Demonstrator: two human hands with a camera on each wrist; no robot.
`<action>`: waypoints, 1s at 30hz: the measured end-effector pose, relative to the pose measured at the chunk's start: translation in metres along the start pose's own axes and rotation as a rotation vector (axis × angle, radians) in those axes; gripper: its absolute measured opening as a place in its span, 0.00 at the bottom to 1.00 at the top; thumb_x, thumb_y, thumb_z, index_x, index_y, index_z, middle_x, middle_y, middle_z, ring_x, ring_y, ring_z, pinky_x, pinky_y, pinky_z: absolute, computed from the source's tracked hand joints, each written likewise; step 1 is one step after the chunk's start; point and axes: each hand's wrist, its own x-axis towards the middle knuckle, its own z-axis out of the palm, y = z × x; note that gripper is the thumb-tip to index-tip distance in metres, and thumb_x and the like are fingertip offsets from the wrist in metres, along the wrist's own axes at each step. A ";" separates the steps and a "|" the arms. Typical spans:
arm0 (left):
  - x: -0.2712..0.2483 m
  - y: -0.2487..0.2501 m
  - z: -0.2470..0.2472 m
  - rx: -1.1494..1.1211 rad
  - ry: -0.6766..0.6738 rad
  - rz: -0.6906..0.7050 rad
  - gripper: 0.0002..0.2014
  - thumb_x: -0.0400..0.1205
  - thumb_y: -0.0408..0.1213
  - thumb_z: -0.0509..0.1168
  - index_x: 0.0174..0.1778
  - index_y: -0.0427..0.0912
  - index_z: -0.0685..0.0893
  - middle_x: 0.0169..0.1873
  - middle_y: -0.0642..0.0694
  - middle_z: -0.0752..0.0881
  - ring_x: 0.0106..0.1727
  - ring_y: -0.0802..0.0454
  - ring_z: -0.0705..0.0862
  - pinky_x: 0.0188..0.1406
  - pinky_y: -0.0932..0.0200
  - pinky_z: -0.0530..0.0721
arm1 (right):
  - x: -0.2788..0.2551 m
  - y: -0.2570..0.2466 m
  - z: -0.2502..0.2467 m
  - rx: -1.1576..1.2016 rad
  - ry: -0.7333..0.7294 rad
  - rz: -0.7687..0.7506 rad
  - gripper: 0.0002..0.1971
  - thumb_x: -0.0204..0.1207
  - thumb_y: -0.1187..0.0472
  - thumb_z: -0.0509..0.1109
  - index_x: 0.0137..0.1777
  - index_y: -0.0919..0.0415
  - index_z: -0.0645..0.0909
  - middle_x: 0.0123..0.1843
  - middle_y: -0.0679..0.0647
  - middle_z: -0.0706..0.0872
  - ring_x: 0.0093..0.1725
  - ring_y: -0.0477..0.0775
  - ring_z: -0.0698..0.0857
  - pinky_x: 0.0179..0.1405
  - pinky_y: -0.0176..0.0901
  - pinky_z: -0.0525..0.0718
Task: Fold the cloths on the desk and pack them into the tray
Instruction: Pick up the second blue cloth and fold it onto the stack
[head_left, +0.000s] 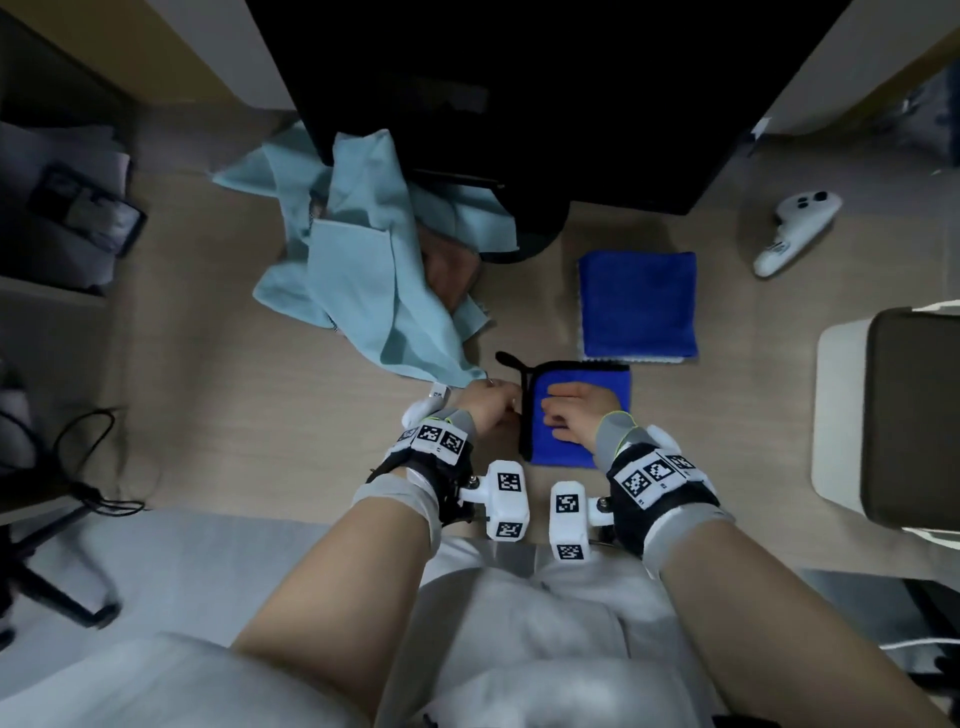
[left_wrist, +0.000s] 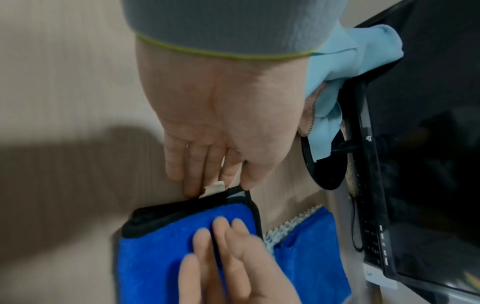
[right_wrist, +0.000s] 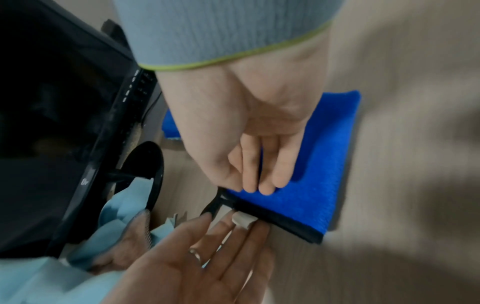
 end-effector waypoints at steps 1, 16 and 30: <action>-0.003 0.004 -0.001 -0.003 -0.002 -0.005 0.05 0.83 0.33 0.63 0.42 0.40 0.81 0.42 0.40 0.83 0.48 0.43 0.82 0.62 0.43 0.83 | 0.000 0.003 -0.005 0.015 0.074 0.008 0.12 0.73 0.66 0.70 0.56 0.57 0.83 0.43 0.56 0.87 0.35 0.52 0.82 0.39 0.45 0.86; -0.009 0.003 0.011 0.079 0.094 0.004 0.25 0.67 0.45 0.71 0.58 0.38 0.83 0.45 0.39 0.85 0.46 0.42 0.84 0.55 0.51 0.85 | 0.011 0.014 -0.033 -0.141 0.094 -0.064 0.32 0.51 0.38 0.80 0.56 0.52 0.85 0.51 0.52 0.91 0.51 0.60 0.89 0.56 0.59 0.87; -0.036 0.082 0.084 -0.328 0.090 0.188 0.15 0.65 0.38 0.68 0.47 0.42 0.84 0.44 0.41 0.88 0.46 0.42 0.84 0.45 0.53 0.81 | -0.018 -0.068 -0.130 0.145 0.018 -0.244 0.29 0.62 0.47 0.77 0.61 0.59 0.80 0.58 0.61 0.87 0.53 0.64 0.88 0.55 0.65 0.87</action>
